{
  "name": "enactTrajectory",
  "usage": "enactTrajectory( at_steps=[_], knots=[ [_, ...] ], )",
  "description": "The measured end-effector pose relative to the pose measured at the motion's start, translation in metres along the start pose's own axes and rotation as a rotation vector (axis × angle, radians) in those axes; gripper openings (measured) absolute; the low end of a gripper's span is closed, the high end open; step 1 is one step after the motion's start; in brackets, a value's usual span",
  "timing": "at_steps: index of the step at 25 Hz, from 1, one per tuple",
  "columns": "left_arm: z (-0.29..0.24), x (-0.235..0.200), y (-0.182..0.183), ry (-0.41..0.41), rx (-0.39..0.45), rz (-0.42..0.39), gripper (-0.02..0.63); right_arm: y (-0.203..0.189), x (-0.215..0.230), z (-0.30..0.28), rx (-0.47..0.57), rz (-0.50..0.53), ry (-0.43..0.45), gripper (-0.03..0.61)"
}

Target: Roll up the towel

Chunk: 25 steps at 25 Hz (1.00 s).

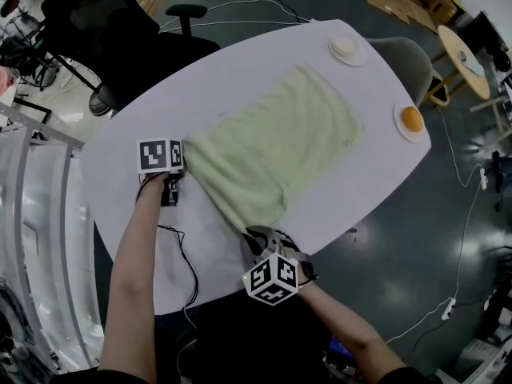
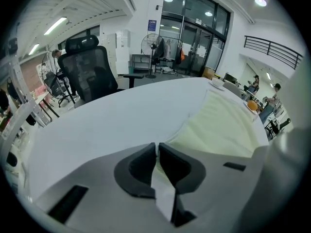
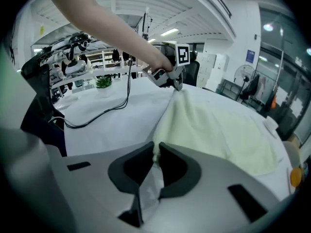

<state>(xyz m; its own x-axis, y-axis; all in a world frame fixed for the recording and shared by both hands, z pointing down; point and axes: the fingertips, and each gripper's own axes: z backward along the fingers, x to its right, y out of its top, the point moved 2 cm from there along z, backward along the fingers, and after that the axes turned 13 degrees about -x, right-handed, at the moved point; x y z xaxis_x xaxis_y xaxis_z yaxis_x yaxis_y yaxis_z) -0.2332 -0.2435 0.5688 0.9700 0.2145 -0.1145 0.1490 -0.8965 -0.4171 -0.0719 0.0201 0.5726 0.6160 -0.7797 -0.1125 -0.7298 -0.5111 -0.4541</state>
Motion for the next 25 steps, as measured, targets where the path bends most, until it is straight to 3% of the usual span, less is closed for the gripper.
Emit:
enactTrajectory(
  at_steps=[4,9,17,25],
  knots=[
    [0.009,-0.003,0.002,-0.030,0.006,0.036,0.038,0.009,-0.005,0.011,0.016,0.024,-0.004,0.035],
    [0.023,-0.018,-0.002,-0.170,0.071,0.219,0.038,0.017,-0.010,0.023,0.045,0.021,0.007,0.035],
    [0.046,-0.059,-0.018,-0.182,0.069,0.267,0.038,0.043,-0.045,0.037,0.105,0.078,0.064,0.035],
    [0.044,-0.101,-0.068,-0.128,-0.023,0.316,0.038,0.046,-0.096,0.016,0.075,0.101,0.153,0.035]
  ],
)
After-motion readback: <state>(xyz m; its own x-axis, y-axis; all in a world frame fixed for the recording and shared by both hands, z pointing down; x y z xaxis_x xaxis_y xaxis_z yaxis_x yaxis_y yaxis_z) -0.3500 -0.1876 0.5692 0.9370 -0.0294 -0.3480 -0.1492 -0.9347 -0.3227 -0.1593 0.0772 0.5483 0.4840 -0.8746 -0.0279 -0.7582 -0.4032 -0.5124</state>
